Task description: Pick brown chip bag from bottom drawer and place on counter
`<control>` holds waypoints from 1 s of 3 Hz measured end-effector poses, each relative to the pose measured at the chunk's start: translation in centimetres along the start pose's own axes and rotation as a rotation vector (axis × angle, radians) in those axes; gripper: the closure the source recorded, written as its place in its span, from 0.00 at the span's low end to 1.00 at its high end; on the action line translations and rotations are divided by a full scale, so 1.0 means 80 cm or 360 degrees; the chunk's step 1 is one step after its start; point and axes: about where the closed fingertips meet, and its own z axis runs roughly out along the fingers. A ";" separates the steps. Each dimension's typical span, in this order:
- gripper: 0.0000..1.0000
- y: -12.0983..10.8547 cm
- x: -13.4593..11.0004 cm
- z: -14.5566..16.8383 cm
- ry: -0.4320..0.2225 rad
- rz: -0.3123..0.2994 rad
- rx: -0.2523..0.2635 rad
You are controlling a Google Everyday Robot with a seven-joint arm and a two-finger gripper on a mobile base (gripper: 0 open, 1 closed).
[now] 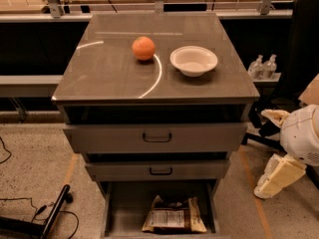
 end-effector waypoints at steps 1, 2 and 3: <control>0.00 0.000 0.000 0.000 0.0000 0.0000 -0.0001; 0.00 0.000 0.001 0.023 0.0003 0.0008 0.0017; 0.00 0.018 0.016 0.089 -0.0005 0.0041 0.0012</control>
Offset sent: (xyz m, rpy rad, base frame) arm 0.0174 0.0106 -0.0422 -0.0038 -0.0178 -0.0279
